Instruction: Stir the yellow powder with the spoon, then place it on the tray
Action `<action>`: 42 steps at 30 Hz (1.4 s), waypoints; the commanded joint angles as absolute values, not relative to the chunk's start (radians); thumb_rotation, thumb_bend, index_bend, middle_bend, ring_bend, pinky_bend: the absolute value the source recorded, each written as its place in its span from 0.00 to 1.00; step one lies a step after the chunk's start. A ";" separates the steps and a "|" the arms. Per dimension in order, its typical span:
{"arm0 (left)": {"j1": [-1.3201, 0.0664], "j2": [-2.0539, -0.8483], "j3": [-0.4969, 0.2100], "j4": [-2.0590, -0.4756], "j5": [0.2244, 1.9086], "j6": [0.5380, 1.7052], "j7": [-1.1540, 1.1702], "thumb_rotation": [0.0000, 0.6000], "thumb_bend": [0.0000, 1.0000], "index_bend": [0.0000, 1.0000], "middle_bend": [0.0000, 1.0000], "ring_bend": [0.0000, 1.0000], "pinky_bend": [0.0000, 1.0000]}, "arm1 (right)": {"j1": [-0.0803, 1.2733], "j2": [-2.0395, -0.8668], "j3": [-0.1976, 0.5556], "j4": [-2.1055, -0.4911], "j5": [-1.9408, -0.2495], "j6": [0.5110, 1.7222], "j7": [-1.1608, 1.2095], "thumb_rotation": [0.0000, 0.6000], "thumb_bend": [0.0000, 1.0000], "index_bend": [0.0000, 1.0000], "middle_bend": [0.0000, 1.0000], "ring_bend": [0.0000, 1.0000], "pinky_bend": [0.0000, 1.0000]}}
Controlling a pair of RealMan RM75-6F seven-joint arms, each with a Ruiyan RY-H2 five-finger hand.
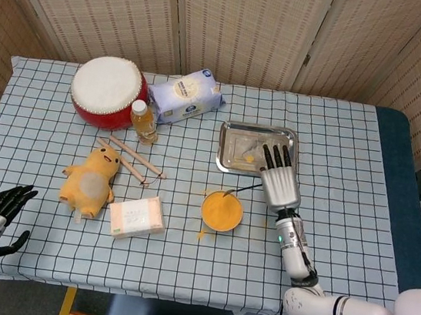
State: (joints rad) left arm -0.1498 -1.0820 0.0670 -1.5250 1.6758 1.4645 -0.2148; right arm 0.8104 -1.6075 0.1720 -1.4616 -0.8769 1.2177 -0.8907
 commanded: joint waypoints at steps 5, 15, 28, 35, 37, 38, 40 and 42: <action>-0.161 -1.084 0.065 -1.525 1.665 1.439 -0.210 1.00 0.45 0.00 0.00 0.00 0.10 | 0.917 -1.844 0.307 -0.990 -0.750 1.039 -0.793 1.00 0.61 0.86 0.06 0.00 0.00; -0.170 -1.091 0.064 -1.520 1.653 1.415 -0.205 1.00 0.45 0.00 0.00 0.00 0.10 | 1.059 -2.061 0.409 -0.513 -0.702 0.819 -0.701 1.00 0.61 0.61 0.06 0.00 0.00; -0.168 -1.091 0.062 -1.518 1.648 1.421 -0.207 1.00 0.45 0.00 0.00 0.00 0.10 | 0.881 -1.752 0.412 -1.044 -0.740 0.937 -0.713 1.00 0.27 0.00 0.00 0.00 0.00; -0.150 -1.092 0.043 -1.533 1.617 1.451 -0.176 1.00 0.45 0.00 0.00 0.00 0.11 | 0.547 -1.384 0.193 -1.720 -1.032 1.269 -0.617 1.00 0.28 0.00 0.00 0.00 0.00; -0.145 -1.097 0.037 -1.533 1.610 1.461 -0.168 1.00 0.45 0.00 0.00 0.00 0.11 | 0.474 -1.323 0.116 -1.800 -1.113 1.339 -0.603 1.00 0.28 0.00 0.00 0.00 0.00; -0.142 -1.100 0.034 -1.535 1.609 1.469 -0.159 1.00 0.45 0.00 0.00 0.00 0.12 | 0.421 -1.292 0.064 -1.837 -1.154 1.391 -0.599 1.00 0.28 0.00 0.00 0.00 0.00; -0.138 -1.105 0.032 -1.536 1.605 1.473 -0.142 1.00 0.45 0.00 0.00 0.00 0.12 | 0.342 -1.259 -0.013 -1.870 -1.225 1.471 -0.587 1.00 0.28 0.00 0.00 0.00 0.00; -0.136 -1.107 0.032 -1.538 1.606 1.476 -0.125 1.00 0.45 0.00 0.00 0.00 0.12 | 0.283 -1.253 -0.063 -1.859 -1.275 1.527 -0.571 1.00 0.28 0.00 0.00 0.00 0.00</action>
State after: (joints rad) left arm -0.1384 -1.1048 0.0331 -1.5365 1.6067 1.4727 -0.1333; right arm 0.4720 -1.3927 0.1120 -1.7603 -1.0965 1.3399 -0.6279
